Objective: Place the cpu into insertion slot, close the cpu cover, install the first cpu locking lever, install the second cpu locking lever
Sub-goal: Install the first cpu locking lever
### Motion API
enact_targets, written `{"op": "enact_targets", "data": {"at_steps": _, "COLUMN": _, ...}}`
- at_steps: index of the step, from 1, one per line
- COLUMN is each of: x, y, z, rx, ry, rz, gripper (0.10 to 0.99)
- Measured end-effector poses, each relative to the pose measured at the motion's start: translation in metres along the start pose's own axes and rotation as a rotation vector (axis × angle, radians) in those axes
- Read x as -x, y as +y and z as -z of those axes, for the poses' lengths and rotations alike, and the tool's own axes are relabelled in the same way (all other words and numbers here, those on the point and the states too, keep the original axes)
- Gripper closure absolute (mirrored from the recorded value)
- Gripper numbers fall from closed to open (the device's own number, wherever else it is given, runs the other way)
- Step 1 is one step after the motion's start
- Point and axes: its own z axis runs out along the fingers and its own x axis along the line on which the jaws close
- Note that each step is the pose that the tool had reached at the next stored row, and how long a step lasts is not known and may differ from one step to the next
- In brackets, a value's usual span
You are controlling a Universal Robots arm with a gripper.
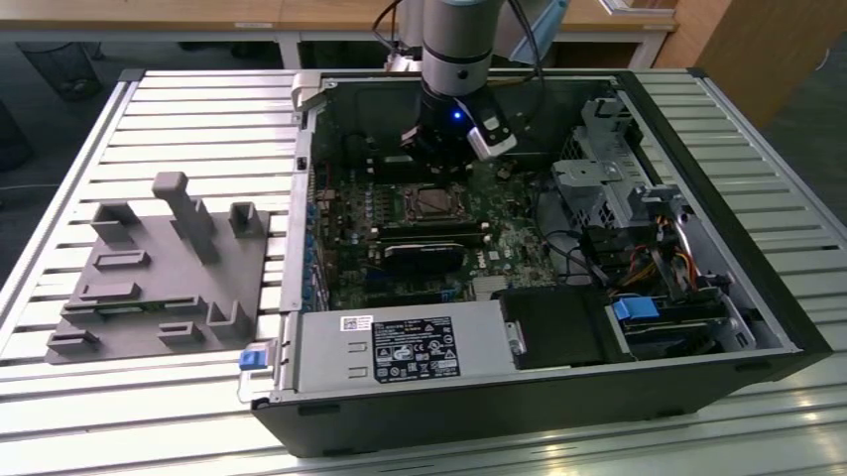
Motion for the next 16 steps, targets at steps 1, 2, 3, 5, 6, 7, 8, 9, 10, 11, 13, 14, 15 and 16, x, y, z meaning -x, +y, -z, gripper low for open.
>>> {"op": "enact_targets", "data": {"at_steps": 1, "x": 0.0, "y": 0.0001, "z": 0.001, "rx": 0.003, "ry": -0.0001, "rz": 0.0, "gripper": 0.98}}
{"op": "enact_targets", "data": {"at_steps": 2, "x": 0.0, "y": 0.0002, "z": 0.0028, "rx": 0.004, "ry": -0.0001, "rz": 0.0, "gripper": 0.98}}
{"op": "enact_targets", "data": {"at_steps": 3, "x": 0.0, "y": 0.0003, "z": 0.0057, "rx": 0.003, "ry": 0.0003, "rz": 0.0, "gripper": 0.98}}
{"op": "enact_targets", "data": {"at_steps": 5, "x": 0.0002, "y": 0.0008, "z": 0.0104, "rx": 0.004, "ry": 0.0003, "rz": 0.0, "gripper": 0.98}}
{"op": "enact_targets", "data": {"at_steps": 6, "x": 0.0002, "y": 0.0008, "z": 0.0118, "rx": 0.004, "ry": 0.0004, "rz": 0.0, "gripper": 0.98}}
{"op": "enact_targets", "data": {"at_steps": 7, "x": 0.0002, "y": 0.0009, "z": 0.012, "rx": 0.004, "ry": 0.0003, "rz": 0.0, "gripper": 0.98}}
{"op": "enact_targets", "data": {"at_steps": 8, "x": 0.0002, "y": 0.0009, "z": 0.012, "rx": 0.004, "ry": 0.0002, "rz": 0.0, "gripper": 0.98}}
{"op": "enact_targets", "data": {"at_steps": 9, "x": 0.0002, "y": 0.0009, "z": 0.012, "rx": 0.004, "ry": 0.0002, "rz": 0.0, "gripper": 0.98}}
{"op": "enact_targets", "data": {"at_steps": 10, "x": 0.0002, "y": 0.0008, "z": 0.0121, "rx": 0.004, "ry": 0.0004, "rz": 0.0, "gripper": 0.98}}
{"op": "enact_targets", "data": {"at_steps": 11, "x": 0.0002, "y": 0.0007, "z": 0.0121, "rx": 0.004, "ry": 0.0004, "rz": 0.0, "gripper": 0.98}}
{"op": "enact_targets", "data": {"at_steps": 13, "x": 0.0002, "y": 0.0, "z": 0.0122, "rx": 0.003, "ry": 0.0005, "rz": 0.0, "gripper": 0.98}}
{"op": "enact_targets", "data": {"at_steps": 14, "x": 0.0002, "y": -0.0003, "z": 0.0122, "rx": 0.004, "ry": 0.0004, "rz": 0.0, "gripper": 0.98}}
{"op": "enact_targets", "data": {"at_steps": 15, "x": 0.0003, "y": -0.0006, "z": 0.0122, "rx": 0.004, "ry": 0.0004, "rz": 0.0, "gripper": 0.98}}
{"op": "enact_targets", "data": {"at_steps": 16, "x": 0.0003, "y": -0.001, "z": 0.0122, "rx": 0.004, "ry": 0.0004, "rz": 0.0, "gripper": 0.98}}
